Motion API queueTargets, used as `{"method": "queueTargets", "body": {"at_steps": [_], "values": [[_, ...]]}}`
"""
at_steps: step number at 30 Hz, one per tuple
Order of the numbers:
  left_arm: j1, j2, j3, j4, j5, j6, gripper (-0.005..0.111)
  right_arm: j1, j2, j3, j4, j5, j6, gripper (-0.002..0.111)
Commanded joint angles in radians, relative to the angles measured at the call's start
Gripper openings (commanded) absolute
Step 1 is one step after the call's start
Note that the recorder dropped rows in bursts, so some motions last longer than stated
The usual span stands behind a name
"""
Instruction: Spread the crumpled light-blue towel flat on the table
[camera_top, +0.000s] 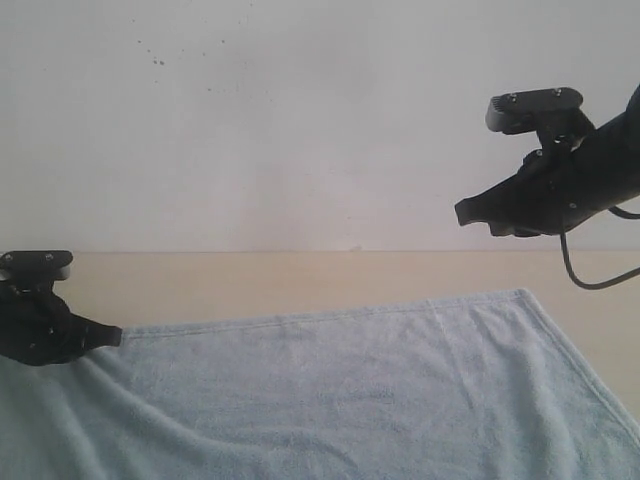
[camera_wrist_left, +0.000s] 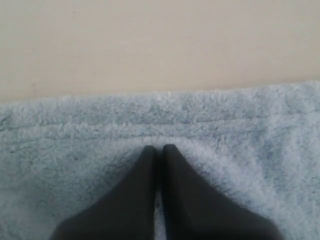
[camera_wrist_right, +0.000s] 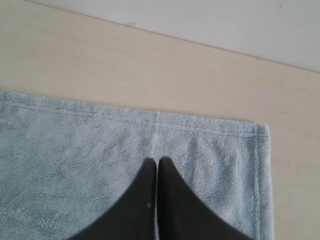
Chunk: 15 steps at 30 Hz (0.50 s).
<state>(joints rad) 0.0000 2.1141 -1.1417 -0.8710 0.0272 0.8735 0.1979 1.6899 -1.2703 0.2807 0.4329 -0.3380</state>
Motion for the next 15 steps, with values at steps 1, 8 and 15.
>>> {"method": "queueTargets", "body": {"at_steps": [1, 8, 15], "values": [[0.000, 0.034, -0.050, 0.001, 0.005, -0.004, 0.004, 0.000, -0.002, 0.001, 0.003, -0.022, -0.012, 0.000], [0.000, 0.096, -0.163, 0.027, 0.017, -0.001, 0.004, 0.000, -0.002, 0.001, 0.002, -0.034, -0.011, 0.000], [0.000, 0.046, -0.188, 0.032, 0.016, 0.001, 0.004, 0.000, -0.002, 0.001, 0.002, -0.037, -0.011, 0.000]]}}
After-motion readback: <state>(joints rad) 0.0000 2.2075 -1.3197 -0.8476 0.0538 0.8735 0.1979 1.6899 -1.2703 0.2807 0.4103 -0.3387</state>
